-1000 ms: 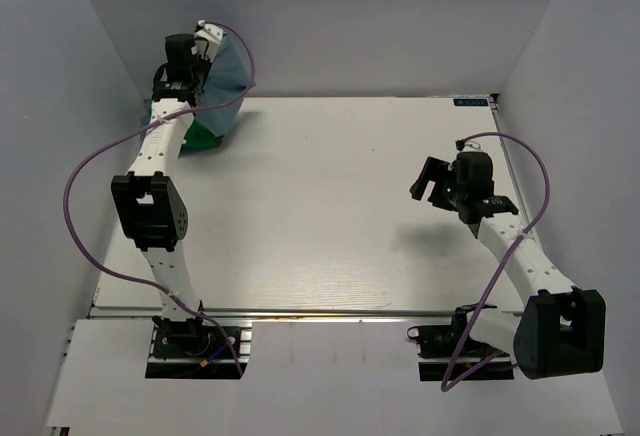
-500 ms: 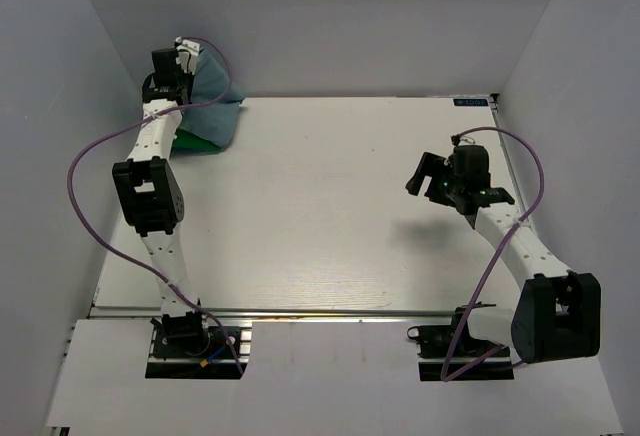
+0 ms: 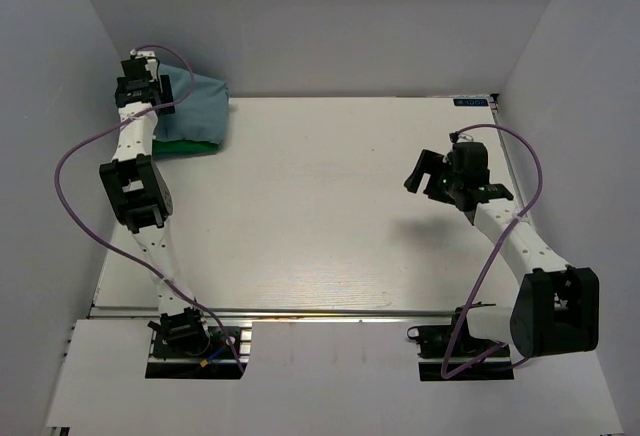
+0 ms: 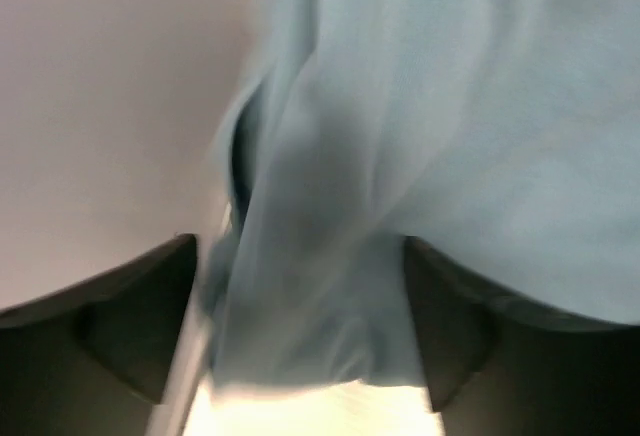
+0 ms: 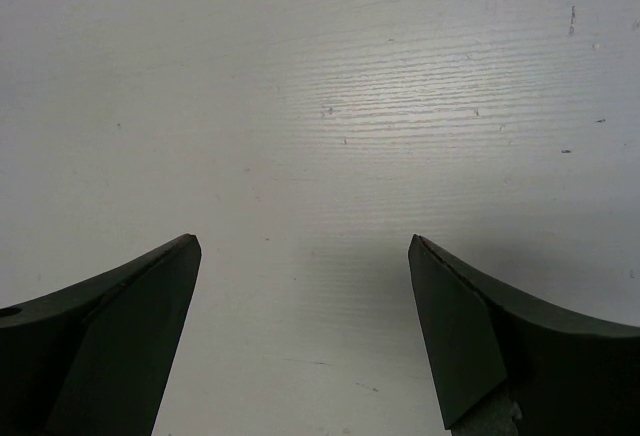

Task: Fold and stack the t-shirts
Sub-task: Put the neatly folded tshirt into the corner of the board with the left arm

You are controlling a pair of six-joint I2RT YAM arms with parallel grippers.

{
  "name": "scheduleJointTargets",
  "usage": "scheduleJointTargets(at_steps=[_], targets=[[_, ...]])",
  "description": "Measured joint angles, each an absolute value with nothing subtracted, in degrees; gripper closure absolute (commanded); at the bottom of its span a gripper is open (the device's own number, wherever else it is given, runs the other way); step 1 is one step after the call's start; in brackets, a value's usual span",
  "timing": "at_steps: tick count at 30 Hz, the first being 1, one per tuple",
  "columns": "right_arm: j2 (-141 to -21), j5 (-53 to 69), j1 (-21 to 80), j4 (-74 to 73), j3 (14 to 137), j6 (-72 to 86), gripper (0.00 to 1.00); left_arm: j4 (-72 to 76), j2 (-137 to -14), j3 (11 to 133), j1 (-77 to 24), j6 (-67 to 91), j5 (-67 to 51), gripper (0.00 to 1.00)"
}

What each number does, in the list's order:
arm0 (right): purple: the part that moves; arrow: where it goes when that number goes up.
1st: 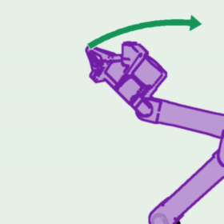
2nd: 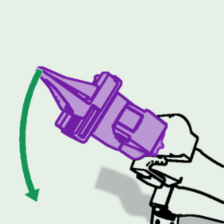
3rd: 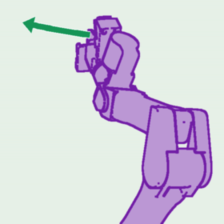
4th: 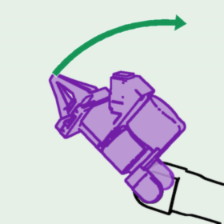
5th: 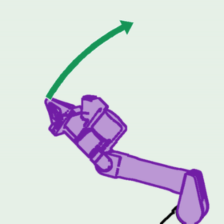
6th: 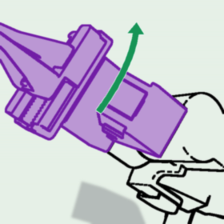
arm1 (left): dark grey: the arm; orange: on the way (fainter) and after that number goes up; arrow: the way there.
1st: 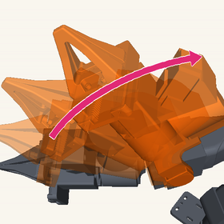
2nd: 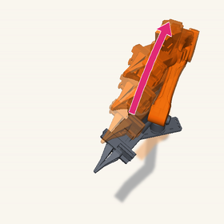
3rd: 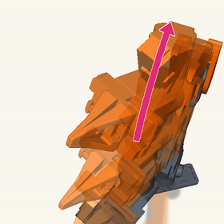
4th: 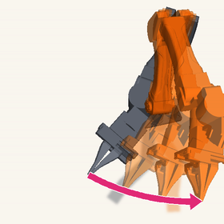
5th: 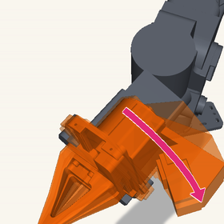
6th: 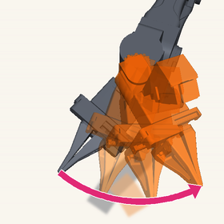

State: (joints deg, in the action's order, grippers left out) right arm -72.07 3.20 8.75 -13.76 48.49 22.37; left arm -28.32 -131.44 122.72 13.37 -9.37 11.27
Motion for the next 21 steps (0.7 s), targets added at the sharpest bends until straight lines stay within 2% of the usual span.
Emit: scheduleJointTargets(at_steps=[12,17,21], targets=[[-72.84,4.27,8.75,-14.00,48.97,22.57,0.10,-29.19,-131.79,126.69,15.44,-3.81,19.05,0.00],[-72.84,4.47,8.75,-14.00,48.97,22.76,0.10,-28.77,-131.61,126.08,15.53,-1.89,17.21,0.00],[-72.84,4.69,8.78,-13.98,48.97,23.16,0.10,-25.82,-129.32,119.81,15.31,-1.06,12.29,0.00]])
